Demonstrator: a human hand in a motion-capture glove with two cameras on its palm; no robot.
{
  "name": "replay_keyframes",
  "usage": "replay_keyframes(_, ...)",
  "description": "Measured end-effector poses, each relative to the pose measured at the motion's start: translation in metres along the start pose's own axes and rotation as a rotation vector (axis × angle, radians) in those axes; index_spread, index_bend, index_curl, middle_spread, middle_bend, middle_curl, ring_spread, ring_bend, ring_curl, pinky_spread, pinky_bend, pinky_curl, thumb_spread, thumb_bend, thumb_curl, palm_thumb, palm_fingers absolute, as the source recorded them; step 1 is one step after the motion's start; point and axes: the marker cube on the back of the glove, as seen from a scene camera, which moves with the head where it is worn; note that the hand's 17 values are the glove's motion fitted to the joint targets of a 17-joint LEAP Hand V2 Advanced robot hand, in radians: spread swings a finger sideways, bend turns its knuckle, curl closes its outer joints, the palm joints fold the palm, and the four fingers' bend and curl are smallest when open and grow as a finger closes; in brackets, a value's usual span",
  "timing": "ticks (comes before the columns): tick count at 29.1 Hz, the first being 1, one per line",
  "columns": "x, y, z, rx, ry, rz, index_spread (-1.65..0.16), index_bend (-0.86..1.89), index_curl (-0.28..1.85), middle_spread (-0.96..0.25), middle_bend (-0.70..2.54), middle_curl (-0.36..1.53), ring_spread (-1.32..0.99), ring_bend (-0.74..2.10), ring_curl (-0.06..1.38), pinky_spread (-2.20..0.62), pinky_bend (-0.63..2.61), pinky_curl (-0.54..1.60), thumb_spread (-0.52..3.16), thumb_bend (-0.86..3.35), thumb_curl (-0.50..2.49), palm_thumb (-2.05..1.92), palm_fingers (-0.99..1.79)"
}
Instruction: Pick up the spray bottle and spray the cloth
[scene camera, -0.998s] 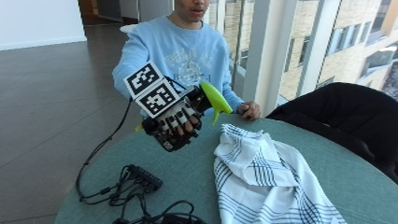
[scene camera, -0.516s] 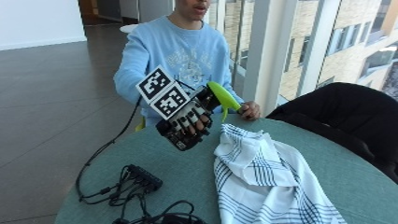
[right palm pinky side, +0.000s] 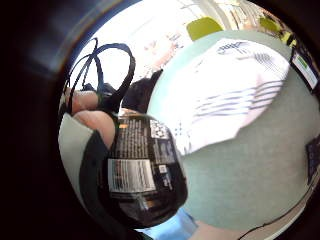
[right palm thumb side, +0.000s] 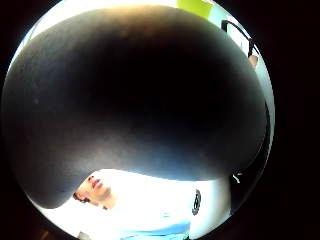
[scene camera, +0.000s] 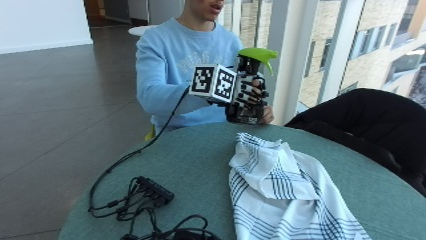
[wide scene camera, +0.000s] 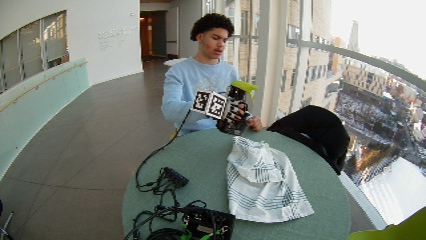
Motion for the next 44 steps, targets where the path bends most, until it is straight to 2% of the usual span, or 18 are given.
replay_keyframes(7, -0.018, -0.015, 0.074, 0.016, -0.163, -0.108, -0.23, 0.16, 0.41, -0.11, 0.21, 0.44, -0.08, 0.41, 0.37, -0.07, 0.34, 0.38, 0.78, -0.03, 0.63, 0.89, 1.16)
replay_keyframes(21, 0.002, -0.036, 0.171, -0.029, -0.186, -0.132, -0.23, 0.16, 0.41, -0.11, 0.20, 0.44, -0.08, 0.40, 0.37, -0.06, 0.34, 0.38, 0.82, -0.03, 0.61, 0.88, 1.16)
replay_keyframes(44, 0.028, -0.044, 0.206, -0.071, -0.121, -0.098, -0.23, 0.19, 0.43, -0.11, 0.20, 0.44, -0.08, 0.37, 0.37, -0.06, 0.29, 0.37, 0.94, -0.03, 0.55, 0.83, 1.17)
